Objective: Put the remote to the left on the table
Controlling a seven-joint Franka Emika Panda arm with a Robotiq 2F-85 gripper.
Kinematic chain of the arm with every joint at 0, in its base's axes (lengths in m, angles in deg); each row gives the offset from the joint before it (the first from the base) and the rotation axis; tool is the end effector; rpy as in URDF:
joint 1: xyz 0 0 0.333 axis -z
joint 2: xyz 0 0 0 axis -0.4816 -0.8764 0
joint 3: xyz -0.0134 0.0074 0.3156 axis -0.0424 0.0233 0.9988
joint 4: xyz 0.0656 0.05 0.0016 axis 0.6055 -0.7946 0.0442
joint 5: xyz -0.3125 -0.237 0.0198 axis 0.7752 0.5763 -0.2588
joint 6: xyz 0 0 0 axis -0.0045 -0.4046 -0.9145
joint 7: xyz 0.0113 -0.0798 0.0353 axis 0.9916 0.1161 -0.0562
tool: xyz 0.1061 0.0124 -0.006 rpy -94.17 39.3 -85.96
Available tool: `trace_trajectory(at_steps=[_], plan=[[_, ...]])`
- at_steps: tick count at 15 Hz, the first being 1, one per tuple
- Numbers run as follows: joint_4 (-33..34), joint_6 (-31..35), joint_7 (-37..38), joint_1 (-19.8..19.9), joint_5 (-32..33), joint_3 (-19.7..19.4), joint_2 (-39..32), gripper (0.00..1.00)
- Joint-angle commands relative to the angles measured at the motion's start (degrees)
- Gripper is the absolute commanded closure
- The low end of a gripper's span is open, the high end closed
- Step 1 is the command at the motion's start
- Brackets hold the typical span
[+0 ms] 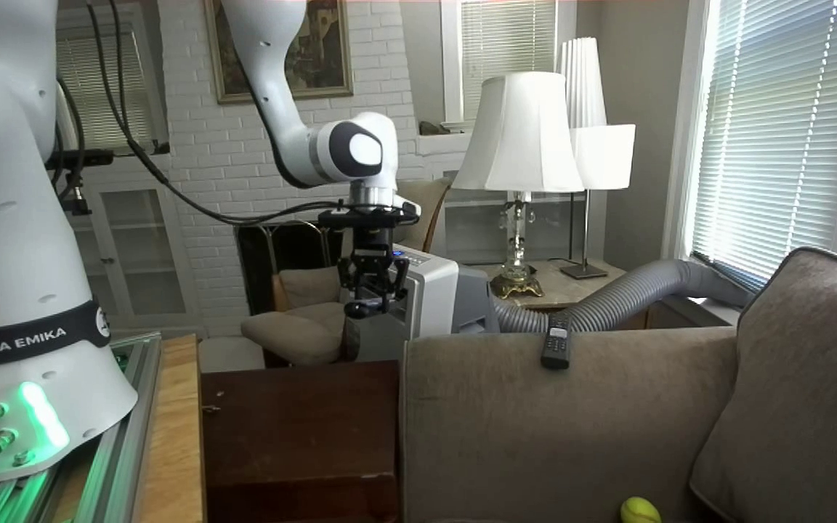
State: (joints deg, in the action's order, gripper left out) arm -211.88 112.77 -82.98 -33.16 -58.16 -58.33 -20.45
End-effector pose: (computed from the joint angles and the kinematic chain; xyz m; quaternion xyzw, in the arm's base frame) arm 0.4615 0.1059 0.1724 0.9168 0.3855 -0.0957 0.0411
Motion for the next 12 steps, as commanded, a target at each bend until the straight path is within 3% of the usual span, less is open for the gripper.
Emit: trace_trajectory(at_steps=[1, 4, 8, 11, 12], plan=[[-1.57, 8.44, 10.65, -6.13, 6.44, -1.89, -7.26, 0.72], [-1.22, 18.46, 18.78, -13.52, 12.83, -6.63, -14.63, 0.72], [2.48, 29.42, 25.73, -25.52, 17.99, -17.56, -24.39, 0.72], [6.48, 37.03, 27.52, -32.76, 16.10, -23.03, -33.70, 0.72], [6.62, 38.26, 24.48, -34.82, 12.06, -23.96, -34.66, 0.72]])
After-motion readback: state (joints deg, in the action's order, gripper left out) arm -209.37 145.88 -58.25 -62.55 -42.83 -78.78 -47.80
